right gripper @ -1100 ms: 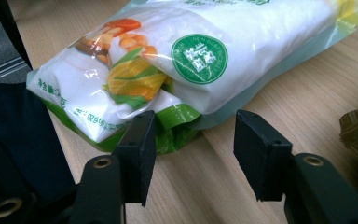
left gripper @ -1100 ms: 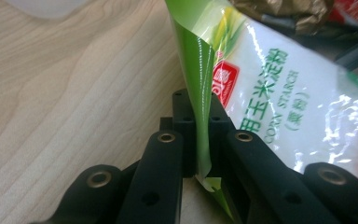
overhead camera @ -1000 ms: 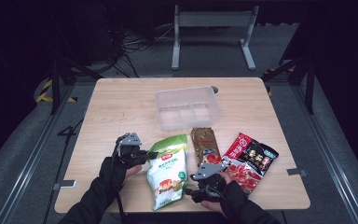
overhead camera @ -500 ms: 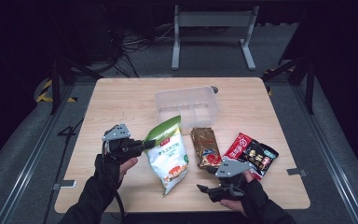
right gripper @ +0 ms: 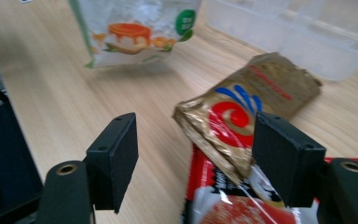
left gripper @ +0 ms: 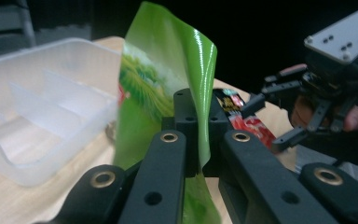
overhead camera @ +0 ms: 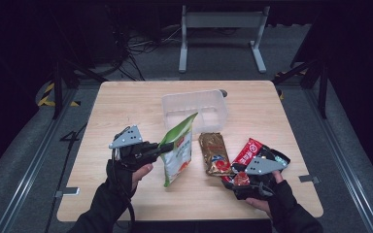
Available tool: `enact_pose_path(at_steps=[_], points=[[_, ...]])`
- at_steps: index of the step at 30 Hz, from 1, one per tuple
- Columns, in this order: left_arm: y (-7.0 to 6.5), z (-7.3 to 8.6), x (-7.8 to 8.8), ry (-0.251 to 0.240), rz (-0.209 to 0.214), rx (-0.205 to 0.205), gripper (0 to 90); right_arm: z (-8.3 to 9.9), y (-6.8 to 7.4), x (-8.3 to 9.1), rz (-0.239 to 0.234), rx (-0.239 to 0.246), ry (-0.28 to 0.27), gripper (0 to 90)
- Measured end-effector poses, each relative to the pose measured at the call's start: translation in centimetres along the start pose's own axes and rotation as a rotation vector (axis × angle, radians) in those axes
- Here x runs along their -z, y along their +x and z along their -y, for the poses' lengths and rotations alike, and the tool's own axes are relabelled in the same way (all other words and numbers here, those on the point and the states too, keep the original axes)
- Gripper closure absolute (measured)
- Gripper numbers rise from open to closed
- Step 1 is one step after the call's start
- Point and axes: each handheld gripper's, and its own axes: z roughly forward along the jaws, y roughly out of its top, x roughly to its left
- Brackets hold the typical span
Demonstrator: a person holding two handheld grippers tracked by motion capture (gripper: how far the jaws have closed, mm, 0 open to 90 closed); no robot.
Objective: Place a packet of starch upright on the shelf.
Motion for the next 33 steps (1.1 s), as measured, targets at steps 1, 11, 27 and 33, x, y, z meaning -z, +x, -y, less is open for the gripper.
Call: enact_pose_path(at_steps=[1,11,27,33], points=[[-0.1,-0.2,-0.1,0.000,-0.005,-0.005,89.3,0.1,-0.2,0.2,0.009,-0.001,-0.003,31.9],[1.0,-2.5,-1.2,-0.061,-0.060,0.007,89.3,1.6,-3.0,2.7,0.073,-0.076,-0.031,30.7],[4.2,-6.4,-2.9,-0.121,-0.202,0.027,89.3,2.6,-5.0,3.9,0.145,-0.129,-0.050,30.3],[4.9,-7.5,-3.6,-0.115,-0.253,0.020,89.3,2.7,-5.0,3.6,0.147,-0.126,-0.038,30.2]])
